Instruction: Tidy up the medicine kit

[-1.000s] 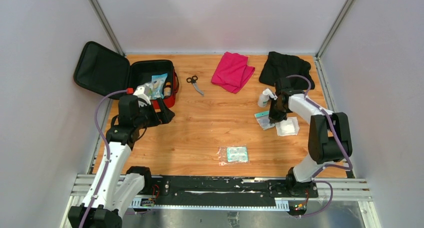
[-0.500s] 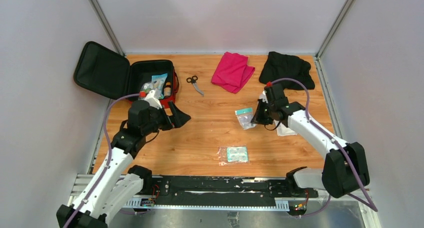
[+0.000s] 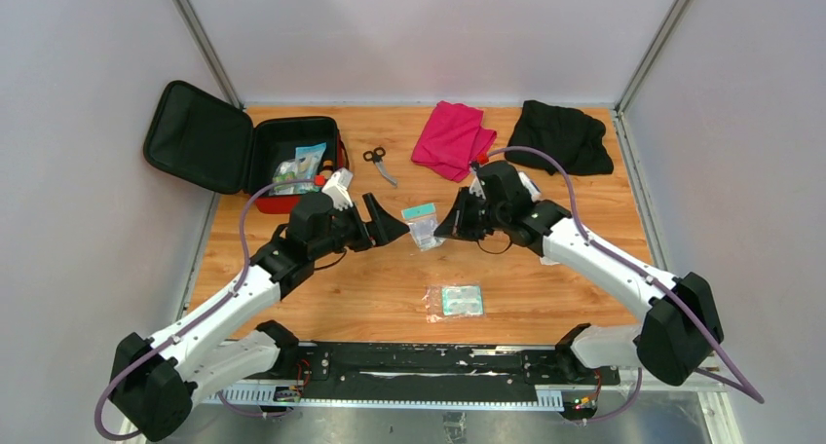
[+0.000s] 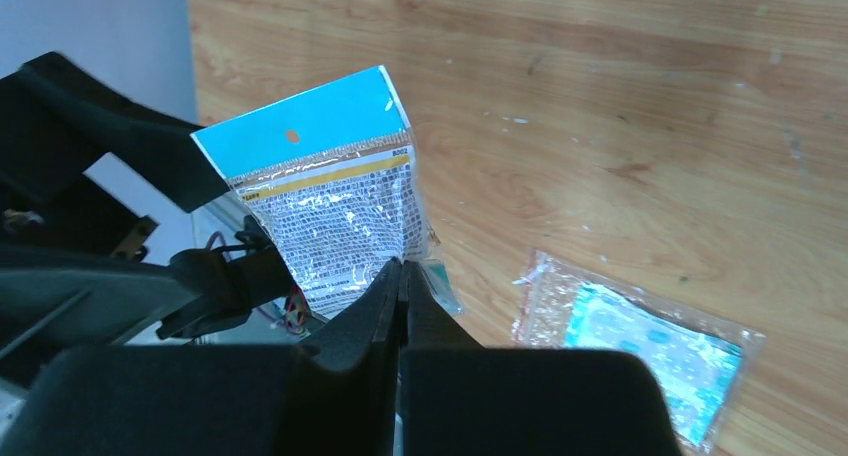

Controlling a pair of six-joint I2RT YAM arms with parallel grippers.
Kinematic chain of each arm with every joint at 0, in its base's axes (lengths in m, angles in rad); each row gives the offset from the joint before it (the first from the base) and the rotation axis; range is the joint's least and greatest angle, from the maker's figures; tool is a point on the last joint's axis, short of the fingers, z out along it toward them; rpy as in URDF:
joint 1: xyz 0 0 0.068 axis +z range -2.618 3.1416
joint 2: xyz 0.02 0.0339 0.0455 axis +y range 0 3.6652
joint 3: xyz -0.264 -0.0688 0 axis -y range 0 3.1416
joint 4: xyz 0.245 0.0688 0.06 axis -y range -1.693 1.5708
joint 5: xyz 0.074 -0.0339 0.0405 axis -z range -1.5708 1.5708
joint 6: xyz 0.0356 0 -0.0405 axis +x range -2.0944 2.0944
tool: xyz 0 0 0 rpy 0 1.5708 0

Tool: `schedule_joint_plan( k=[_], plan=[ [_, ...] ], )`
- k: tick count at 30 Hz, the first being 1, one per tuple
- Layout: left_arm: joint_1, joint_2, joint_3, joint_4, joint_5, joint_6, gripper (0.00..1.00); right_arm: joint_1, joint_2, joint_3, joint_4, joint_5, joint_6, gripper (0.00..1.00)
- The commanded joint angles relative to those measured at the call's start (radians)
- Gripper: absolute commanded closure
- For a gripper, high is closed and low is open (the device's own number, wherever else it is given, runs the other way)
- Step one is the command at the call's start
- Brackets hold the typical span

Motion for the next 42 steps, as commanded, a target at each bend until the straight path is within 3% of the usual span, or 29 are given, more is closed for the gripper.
schedule_joint_plan(
  k=[1, 9, 16, 19, 27, 34, 37, 42],
  plan=[
    [-0.032, 0.029, 0.0, 0.063, -0.034, -0.033, 0.1, 0.042, 0.035, 0.039, 0.076, -0.1, 0.057, 1.0],
    [-0.053, 0.046, 0.003, 0.069, -0.052, -0.035, 0.24, 0.084, 0.053, 0.035, 0.172, -0.159, 0.106, 1.0],
    [-0.061, 0.034, -0.019, 0.107, -0.05, -0.05, 0.51, 0.09, 0.043, 0.028, 0.183, -0.145, 0.114, 1.0],
    [-0.062, 0.017, -0.021, 0.108, -0.054, -0.051, 0.58, 0.091, 0.042, 0.022, 0.187, -0.136, 0.11, 1.0],
    [-0.062, 0.005, -0.046, 0.126, -0.075, -0.068, 0.75, 0.091, 0.007, 0.004, 0.18, -0.076, 0.085, 0.84],
    [-0.056, 0.02, -0.043, 0.125, -0.126, -0.057, 0.78, 0.087, -0.066, -0.01, 0.1, 0.042, 0.028, 0.57],
    [0.018, 0.046, 0.026, 0.045, -0.126, 0.009, 0.79, 0.086, -0.113, -0.023, 0.059, 0.104, 0.0, 0.53],
    [0.297, 0.115, 0.13, 0.013, -0.037, 0.102, 0.8, 0.077, -0.186, -0.059, 0.033, 0.167, -0.015, 0.53]
  ],
)
